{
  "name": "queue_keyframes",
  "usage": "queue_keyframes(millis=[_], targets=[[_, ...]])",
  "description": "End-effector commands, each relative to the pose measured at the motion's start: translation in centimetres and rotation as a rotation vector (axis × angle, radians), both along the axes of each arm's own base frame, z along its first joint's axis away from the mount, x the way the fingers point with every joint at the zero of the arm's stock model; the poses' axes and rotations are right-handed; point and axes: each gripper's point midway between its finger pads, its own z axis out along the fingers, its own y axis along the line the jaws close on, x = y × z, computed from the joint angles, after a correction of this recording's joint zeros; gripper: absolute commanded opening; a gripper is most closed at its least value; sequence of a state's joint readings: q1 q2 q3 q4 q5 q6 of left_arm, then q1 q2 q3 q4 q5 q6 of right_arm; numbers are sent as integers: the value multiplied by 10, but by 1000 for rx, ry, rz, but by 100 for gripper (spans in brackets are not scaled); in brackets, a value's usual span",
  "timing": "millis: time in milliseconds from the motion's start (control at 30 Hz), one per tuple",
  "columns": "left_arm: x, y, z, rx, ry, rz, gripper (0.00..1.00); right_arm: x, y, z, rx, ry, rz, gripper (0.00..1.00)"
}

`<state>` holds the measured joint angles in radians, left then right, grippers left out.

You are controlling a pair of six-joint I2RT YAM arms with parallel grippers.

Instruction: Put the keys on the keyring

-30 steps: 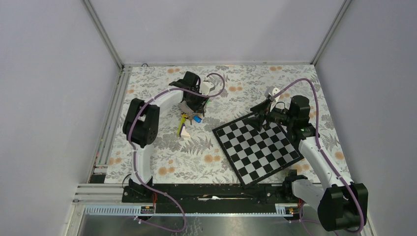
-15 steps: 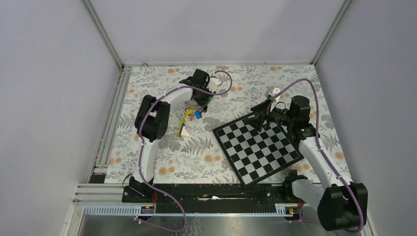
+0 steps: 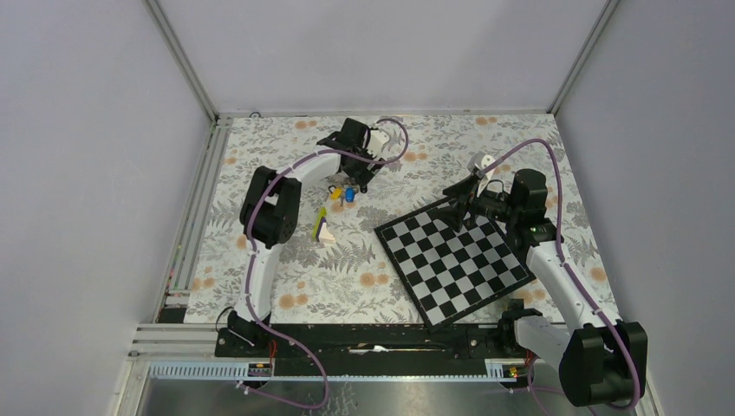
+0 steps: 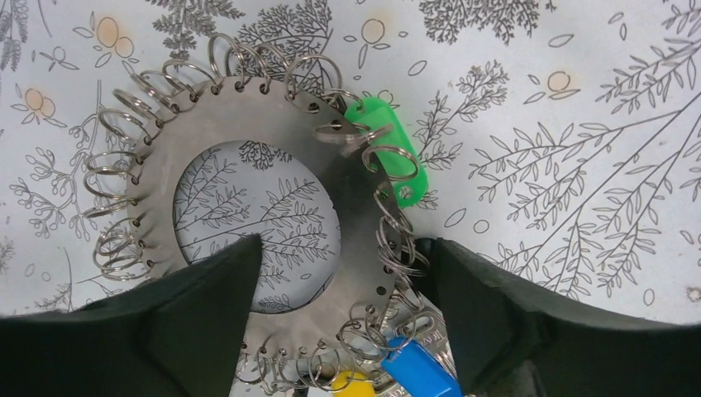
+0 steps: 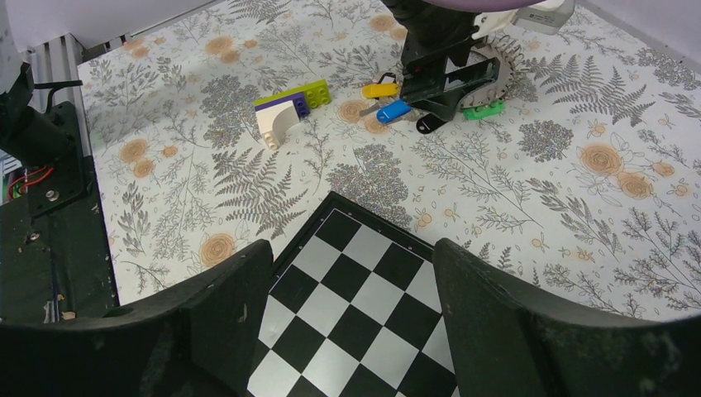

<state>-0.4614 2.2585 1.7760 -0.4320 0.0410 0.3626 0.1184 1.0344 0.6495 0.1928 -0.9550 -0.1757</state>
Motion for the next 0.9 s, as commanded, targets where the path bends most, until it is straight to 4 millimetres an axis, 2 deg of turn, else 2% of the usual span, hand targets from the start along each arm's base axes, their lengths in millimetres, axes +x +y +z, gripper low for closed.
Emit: queue_keyframes(millis=[0,100,133,300,433,533,767,867], targets=[[21,0,61,-50,-139,43,89,2,-1,8,10,-44,3,78],[18,1,86,-76,-176,51,98,3,-2,9,11,-46,0,79],[18,7,94,-69,-199,73,99,3,-2,9,12,-45,-2,79],[2,23,132,-134,-277,95,99,5,-5,13,12,-52,-20,81],[-19,35,181,-254,-374,85,99,9,-9,18,19,-34,-51,88],[-35,54,205,-334,-420,96,99,17,-16,23,8,-5,-113,99],[-77,111,244,-574,-460,170,99,39,-43,32,-32,56,-354,100],[-101,125,255,-570,-545,145,99,39,-52,37,-56,64,-409,100]])
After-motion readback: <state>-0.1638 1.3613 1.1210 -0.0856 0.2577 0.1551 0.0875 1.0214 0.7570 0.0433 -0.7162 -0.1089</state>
